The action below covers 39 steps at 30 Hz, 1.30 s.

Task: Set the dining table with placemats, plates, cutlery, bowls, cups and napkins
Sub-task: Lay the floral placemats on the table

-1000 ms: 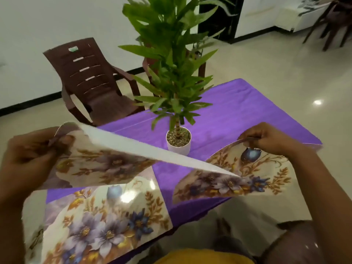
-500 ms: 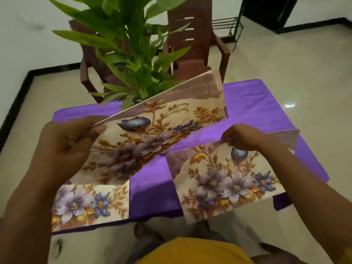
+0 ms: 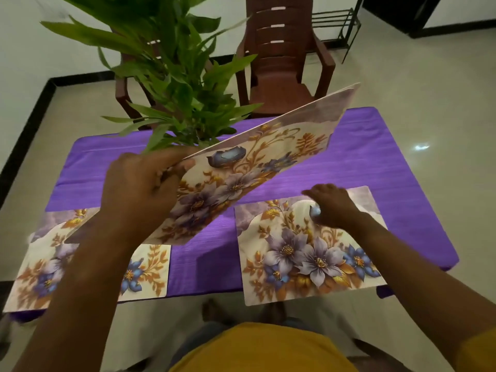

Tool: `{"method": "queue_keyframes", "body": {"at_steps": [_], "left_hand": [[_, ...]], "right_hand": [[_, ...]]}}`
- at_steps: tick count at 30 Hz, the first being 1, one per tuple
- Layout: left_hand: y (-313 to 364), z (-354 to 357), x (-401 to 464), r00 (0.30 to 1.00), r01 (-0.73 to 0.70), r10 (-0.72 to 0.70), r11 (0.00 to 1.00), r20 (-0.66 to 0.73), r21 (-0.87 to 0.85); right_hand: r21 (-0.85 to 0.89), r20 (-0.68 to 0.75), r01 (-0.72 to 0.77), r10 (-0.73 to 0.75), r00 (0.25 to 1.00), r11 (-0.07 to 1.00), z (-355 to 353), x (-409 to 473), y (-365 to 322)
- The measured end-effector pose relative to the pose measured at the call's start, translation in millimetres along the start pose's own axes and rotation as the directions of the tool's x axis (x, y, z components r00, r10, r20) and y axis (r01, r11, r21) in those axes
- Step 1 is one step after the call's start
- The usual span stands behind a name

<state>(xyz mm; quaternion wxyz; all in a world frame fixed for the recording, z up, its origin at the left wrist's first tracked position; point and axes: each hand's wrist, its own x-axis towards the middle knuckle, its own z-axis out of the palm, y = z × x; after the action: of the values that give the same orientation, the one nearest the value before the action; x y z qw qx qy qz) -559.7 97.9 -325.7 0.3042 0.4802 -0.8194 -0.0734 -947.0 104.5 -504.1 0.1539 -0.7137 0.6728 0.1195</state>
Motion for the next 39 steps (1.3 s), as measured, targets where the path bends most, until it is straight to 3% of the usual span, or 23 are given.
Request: {"method": "queue_keyframes", "body": {"at_steps": [5,9,22,39], "left_hand": [[4,21,9,1.000,-0.013,0.013,1.000,0.023,-0.003],[12,31,19,0.999,-0.038,0.038,0.999,-0.004,-0.006],[43,53,38,0.993,-0.052,0.048,0.998,-0.108,-0.031],[55,64,45,0.993,0.004,0.000,0.999,-0.114,0.036]], "right_hand": [[-0.093,0.218,0.103,-0.081,0.973,0.990,39,-48,-8],[-0.151,0.262,0.137,-0.093,0.960,0.979,77,-83,-10],[-0.101,0.203,0.090,-0.068,0.977,0.991,107,-88,-11],[-0.129,0.204,0.078,-0.051,0.978,0.989,108,-68,-1]]}}
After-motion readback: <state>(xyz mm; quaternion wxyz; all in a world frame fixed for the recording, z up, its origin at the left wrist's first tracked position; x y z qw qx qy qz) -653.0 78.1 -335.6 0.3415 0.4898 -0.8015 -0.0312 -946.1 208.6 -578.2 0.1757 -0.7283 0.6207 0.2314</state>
